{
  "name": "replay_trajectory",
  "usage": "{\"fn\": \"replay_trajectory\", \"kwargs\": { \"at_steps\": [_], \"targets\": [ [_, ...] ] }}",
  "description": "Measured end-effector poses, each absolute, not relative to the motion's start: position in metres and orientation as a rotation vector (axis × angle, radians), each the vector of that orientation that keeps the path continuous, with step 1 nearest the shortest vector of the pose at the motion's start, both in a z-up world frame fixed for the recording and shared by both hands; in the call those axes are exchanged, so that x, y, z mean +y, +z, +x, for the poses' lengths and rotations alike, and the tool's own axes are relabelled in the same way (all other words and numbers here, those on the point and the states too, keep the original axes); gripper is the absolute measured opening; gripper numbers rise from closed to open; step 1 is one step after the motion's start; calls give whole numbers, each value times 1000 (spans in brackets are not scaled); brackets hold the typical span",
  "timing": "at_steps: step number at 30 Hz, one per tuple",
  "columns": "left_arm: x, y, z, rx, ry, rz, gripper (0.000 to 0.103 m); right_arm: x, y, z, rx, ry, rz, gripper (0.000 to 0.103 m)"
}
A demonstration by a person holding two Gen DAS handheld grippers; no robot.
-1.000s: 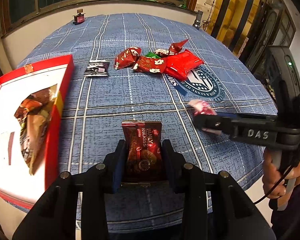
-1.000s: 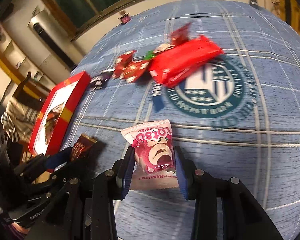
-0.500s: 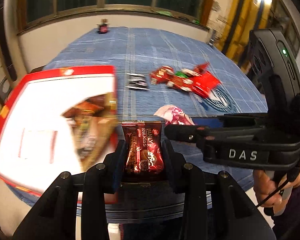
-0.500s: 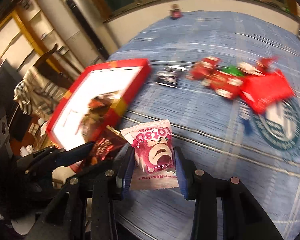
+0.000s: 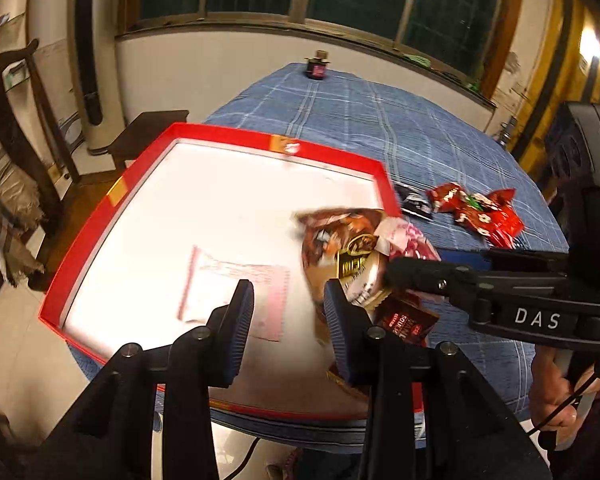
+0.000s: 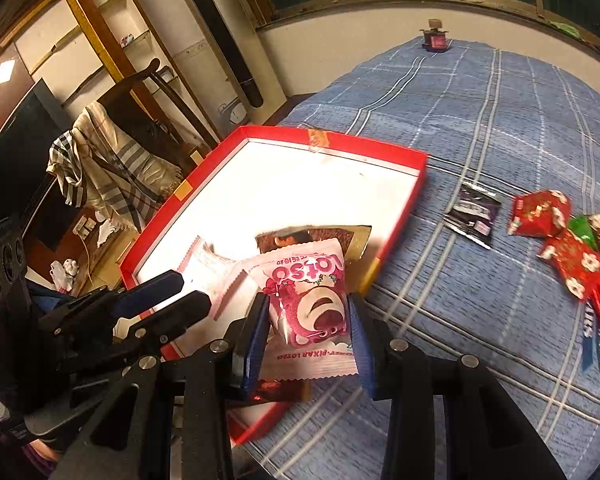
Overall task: Organize snacks
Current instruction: 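Lower the Lotso packet into the tray with the right tool while the left drops the dark red packet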
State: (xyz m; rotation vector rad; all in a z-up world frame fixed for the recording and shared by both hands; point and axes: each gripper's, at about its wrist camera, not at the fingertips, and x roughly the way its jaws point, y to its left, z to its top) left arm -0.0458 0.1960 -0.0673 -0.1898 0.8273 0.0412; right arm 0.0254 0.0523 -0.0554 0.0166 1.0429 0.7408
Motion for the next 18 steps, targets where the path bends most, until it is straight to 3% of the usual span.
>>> {"fn": "replay_trajectory", "kwargs": {
  "at_steps": [9,13,14,15,18],
  "targets": [
    [221,-78,-41,850,101,-211,34,100,-83,47,1116,757,-1,39],
    [229,-78,-36,857,134,-209,35,122,-82,52,1027,717,-69,39],
    [230,-78,-35,859,136,-202,42,124,-81,55,1016,730,-53,40],
    [231,-78,-33,865,139,-194,56,123,-79,56,1009,743,-39,41],
    [231,-76,-34,853,154,-163,64,113,-72,57,987,740,-38,44]
  ]
}}
